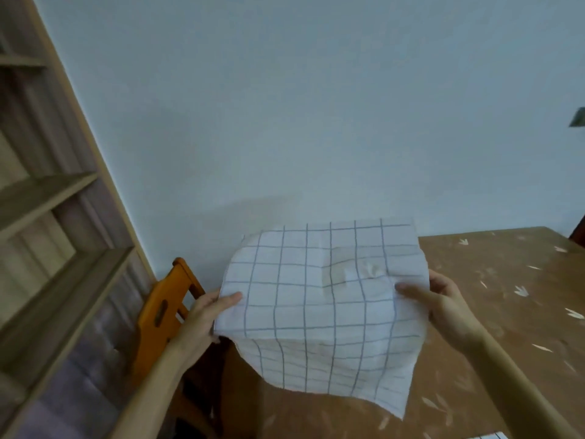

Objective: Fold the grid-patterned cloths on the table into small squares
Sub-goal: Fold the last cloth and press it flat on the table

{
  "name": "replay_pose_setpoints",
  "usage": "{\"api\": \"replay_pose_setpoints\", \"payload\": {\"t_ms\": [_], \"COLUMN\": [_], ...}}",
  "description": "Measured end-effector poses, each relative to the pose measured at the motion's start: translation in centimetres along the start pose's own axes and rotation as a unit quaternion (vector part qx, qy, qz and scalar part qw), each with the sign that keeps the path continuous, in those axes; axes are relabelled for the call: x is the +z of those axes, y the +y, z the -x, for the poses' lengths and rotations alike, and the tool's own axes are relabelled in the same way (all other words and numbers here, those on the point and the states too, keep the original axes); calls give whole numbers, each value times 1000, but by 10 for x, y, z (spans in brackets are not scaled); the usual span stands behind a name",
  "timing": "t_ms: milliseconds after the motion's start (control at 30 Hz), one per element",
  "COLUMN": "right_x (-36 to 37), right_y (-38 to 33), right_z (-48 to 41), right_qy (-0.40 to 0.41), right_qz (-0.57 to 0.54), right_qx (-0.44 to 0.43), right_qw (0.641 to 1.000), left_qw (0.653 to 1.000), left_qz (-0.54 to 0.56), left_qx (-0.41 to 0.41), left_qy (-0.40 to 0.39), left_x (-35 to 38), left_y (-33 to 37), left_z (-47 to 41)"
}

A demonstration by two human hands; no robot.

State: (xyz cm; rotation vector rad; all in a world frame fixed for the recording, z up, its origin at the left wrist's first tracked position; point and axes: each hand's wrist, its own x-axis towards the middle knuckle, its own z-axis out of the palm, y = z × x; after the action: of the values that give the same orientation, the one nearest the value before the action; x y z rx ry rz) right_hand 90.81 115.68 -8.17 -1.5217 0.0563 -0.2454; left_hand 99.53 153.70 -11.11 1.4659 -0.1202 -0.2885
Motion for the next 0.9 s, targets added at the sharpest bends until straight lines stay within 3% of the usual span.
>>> {"api": "replay_pose_setpoints", "payload": {"t_ms": [100,200,333,467,633,900], "right_x": [9,19,22,15,24,36], "right_y": [-11,-19,-32,-51,-80,-105], "right_z": [-10,-20,-37,-53,-65,-71], "right_qy": [-28,-23,37,101,120,140], "right_qz": [25,90,143,187,205,238], "right_qx": [-13,-47,-92,-144,-192,-254], "right_qw": [999,995,985,966,952,927], "left_qw": [1000,995,984,955,904,879], "left_qz": [-25,-98,-138,-165,-243,-247], "left_qx": [-14,29,103,204,294,349], "left_qy": [-8,1,54,139,192,210], "left_x": [-1,3,10,2,11,-2], "left_y": [15,26,51,73,105,128], "left_z": [-6,-21,-35,-45,-42,-46]}}
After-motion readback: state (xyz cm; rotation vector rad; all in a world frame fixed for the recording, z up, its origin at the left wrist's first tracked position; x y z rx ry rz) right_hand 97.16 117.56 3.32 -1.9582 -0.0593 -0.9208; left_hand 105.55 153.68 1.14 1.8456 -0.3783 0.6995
